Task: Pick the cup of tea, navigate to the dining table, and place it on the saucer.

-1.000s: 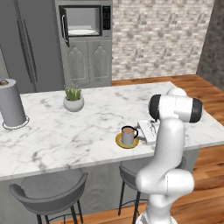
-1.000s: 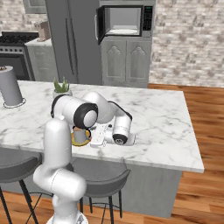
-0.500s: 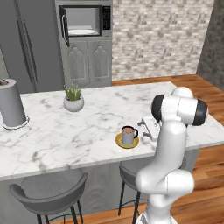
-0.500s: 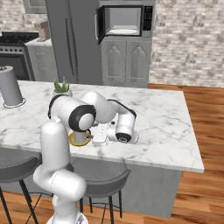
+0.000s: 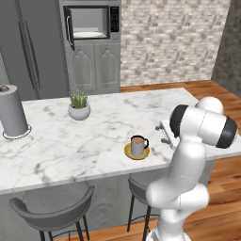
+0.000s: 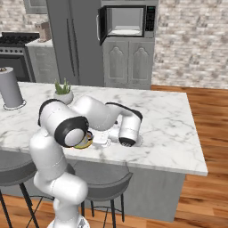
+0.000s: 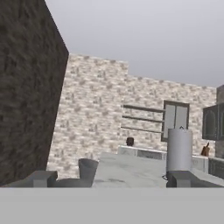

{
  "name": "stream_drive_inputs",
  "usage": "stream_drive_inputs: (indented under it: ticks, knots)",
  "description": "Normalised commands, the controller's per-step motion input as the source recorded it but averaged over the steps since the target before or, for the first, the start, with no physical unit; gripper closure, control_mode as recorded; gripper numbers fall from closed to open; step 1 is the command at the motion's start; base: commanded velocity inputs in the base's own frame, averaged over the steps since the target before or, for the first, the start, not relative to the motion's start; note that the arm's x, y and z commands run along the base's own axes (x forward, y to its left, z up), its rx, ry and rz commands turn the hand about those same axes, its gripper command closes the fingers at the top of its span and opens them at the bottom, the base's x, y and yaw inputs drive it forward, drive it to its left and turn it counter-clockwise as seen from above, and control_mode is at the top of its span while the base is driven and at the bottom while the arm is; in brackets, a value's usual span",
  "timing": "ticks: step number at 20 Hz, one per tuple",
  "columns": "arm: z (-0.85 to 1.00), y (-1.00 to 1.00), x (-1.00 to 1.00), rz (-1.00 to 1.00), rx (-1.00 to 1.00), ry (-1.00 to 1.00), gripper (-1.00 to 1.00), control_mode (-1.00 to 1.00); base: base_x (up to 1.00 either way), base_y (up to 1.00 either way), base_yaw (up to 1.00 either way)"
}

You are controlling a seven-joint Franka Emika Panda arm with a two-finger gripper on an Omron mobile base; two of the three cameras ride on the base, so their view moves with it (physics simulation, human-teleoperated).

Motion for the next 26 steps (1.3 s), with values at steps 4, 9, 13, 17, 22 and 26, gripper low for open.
stream_drive_inputs:
  ticks: [4,9,13,17,22,26]
  knots:
    - [0.65,0.11,-0.52,-0.01,0.01,-0.02,-1.00,-1.00,0.00,0.00,0.00]
    - [0.74,0.10,-0.49,-0.01,0.00,-0.02,-1.00,-1.00,0.00,0.00,0.00]
    - [0.75,0.06,-0.47,-0.01,0.00,-0.01,-1.00,-1.00,0.00,0.00,0.00]
    - [0.62,0.08,-0.44,-0.03,0.00,0.00,-1.00,-1.00,0.00,0.00,0.00]
    - [0.59,0.06,-0.51,-0.06,0.00,0.00,-1.00,-1.00,0.00,0.00,0.00]
    - [0.47,0.12,-0.55,-0.08,0.00,0.00,-1.00,-1.00,0.00,0.00,0.00]
